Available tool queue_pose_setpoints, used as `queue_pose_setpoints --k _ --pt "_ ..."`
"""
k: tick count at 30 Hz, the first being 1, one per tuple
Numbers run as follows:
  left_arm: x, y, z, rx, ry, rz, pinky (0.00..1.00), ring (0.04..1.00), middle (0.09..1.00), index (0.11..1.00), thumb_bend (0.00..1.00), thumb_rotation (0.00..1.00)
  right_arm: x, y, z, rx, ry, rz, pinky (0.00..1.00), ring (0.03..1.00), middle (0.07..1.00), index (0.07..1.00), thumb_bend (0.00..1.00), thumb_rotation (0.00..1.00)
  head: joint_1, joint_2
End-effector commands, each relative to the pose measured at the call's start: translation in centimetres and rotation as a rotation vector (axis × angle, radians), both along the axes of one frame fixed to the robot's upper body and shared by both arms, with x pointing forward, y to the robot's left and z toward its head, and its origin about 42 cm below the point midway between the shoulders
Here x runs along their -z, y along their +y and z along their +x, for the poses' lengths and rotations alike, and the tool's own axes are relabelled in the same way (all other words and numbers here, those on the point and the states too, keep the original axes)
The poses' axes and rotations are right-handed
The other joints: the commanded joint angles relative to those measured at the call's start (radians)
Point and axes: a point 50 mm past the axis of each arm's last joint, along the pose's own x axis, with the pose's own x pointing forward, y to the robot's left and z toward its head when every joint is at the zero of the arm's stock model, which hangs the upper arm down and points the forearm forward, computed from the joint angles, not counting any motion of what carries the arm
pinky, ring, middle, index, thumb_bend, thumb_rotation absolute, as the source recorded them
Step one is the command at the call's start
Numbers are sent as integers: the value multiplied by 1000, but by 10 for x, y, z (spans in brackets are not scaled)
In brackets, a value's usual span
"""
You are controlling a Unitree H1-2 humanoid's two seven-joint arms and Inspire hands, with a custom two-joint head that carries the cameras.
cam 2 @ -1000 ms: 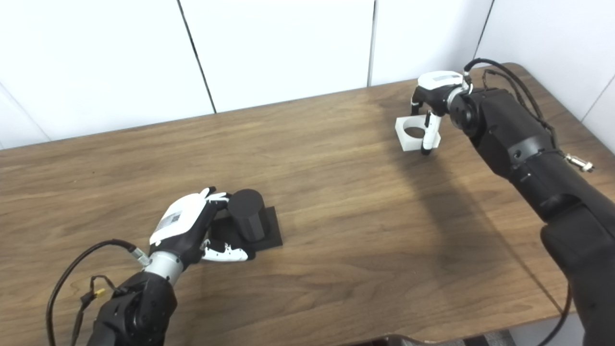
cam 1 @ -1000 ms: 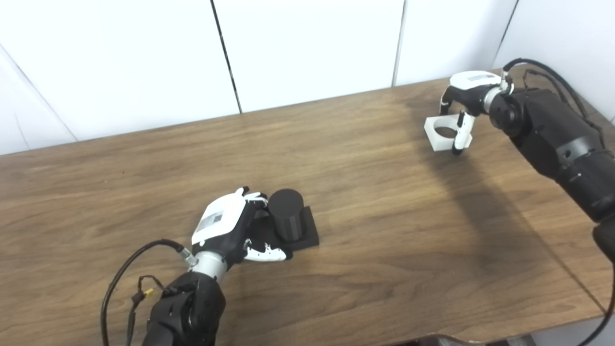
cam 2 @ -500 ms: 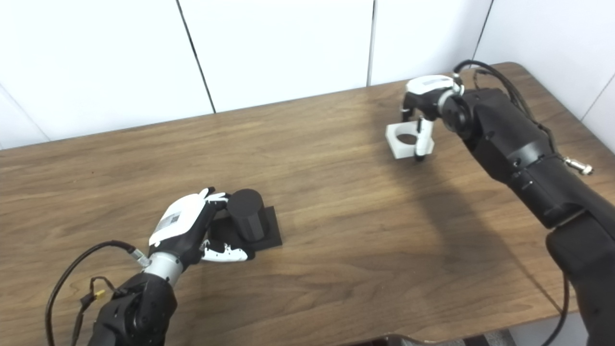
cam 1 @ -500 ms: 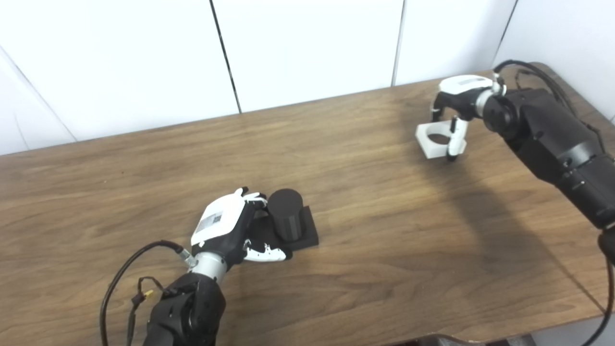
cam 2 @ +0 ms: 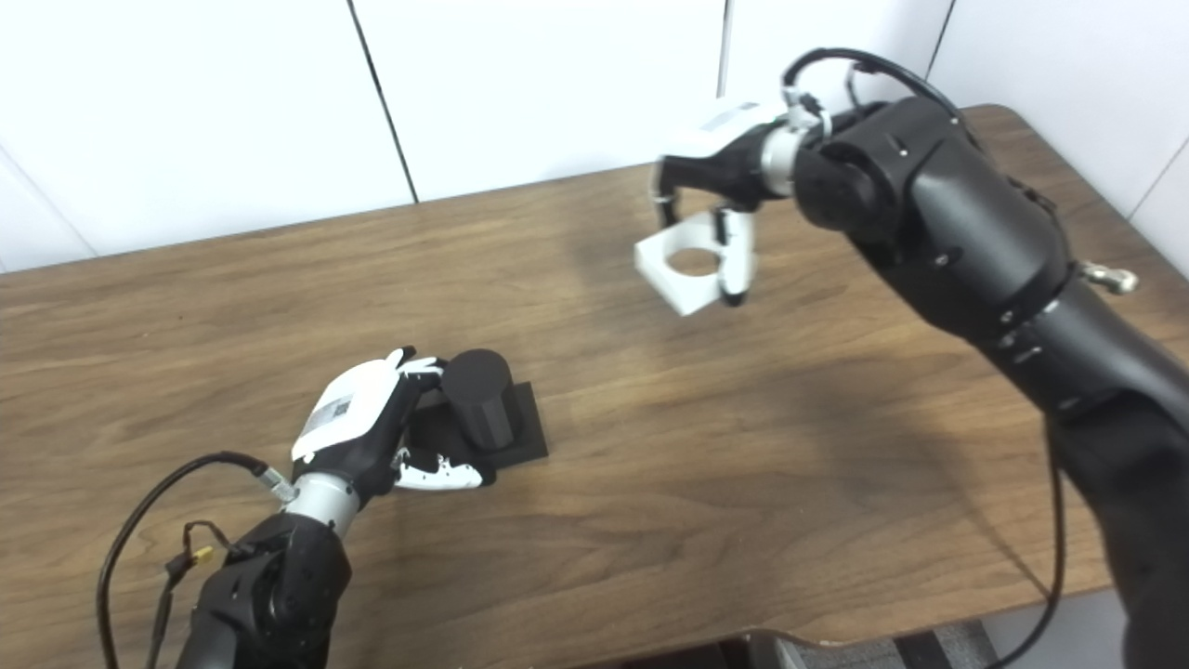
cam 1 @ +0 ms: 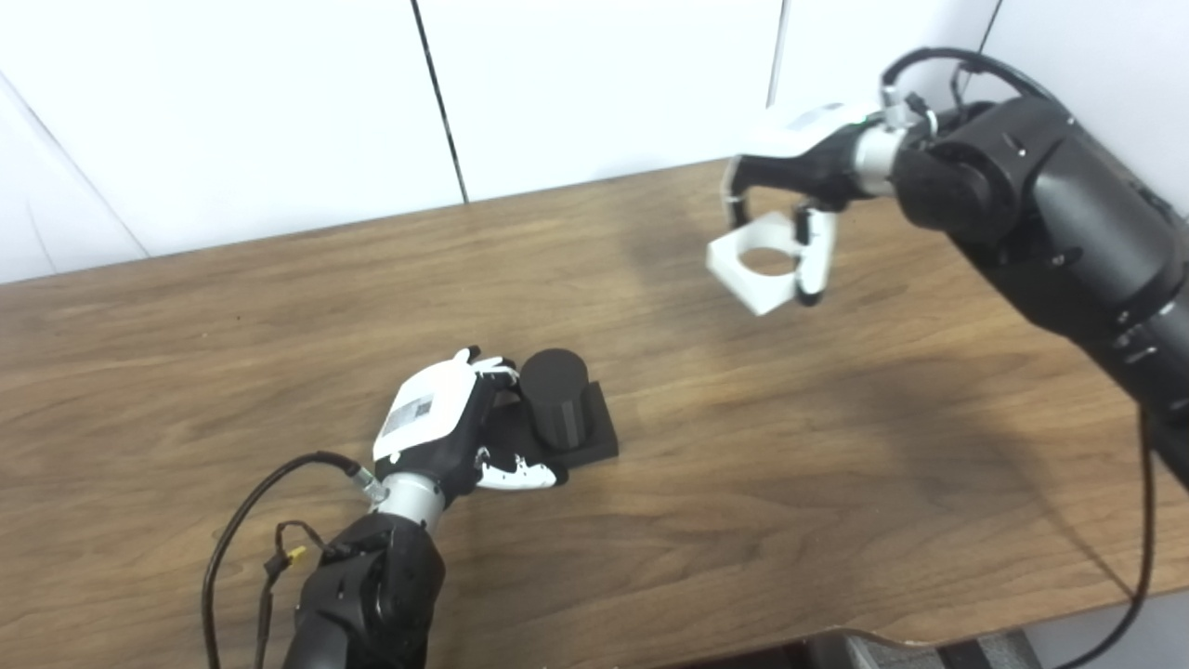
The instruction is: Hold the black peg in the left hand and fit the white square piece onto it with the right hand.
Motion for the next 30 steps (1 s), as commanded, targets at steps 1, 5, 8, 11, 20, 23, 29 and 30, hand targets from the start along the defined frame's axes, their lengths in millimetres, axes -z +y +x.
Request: queue_pose_setpoints --k 1,5,8,11,20,23,29,30 --pt "19 -2 -4 -2 70 61 1000 1000 884 489 509 61 -32 14 -6 -43 -90 15 999 917 794 484 524 137 3 0" --pt "19 -7 -5 7 70 66 1000 998 875 489 509 62 -35 31 -15 -140 -114 77 986 903 774 483 524 135 18 -2" --pt "20 -12 -5 9 76 62 1000 1000 876 489 509 62 -33 41 -21 -202 -140 122 975 904 770 483 525 135 26 0" --pt "20 -15 -5 12 80 64 1000 1000 879 489 509 61 -32 49 -25 -245 -151 135 970 911 773 483 525 136 37 1" --pt "18 -25 -6 10 97 100 1000 1000 894 490 509 64 -25 70 -29 -348 -151 148 957 904 767 483 525 136 97 12" --pt "18 -24 -7 12 86 104 1000 1000 890 491 510 62 -22 76 -29 -359 -145 163 957 906 764 482 525 136 91 15" --pt "17 -21 -7 14 90 105 1000 1000 891 492 510 63 -15 89 -30 -390 -127 170 938 906 760 483 525 136 84 26" --pt "16 -20 -6 13 92 102 1000 1000 890 492 509 63 -13 91 -30 -394 -121 173 941 905 759 483 525 136 77 29"
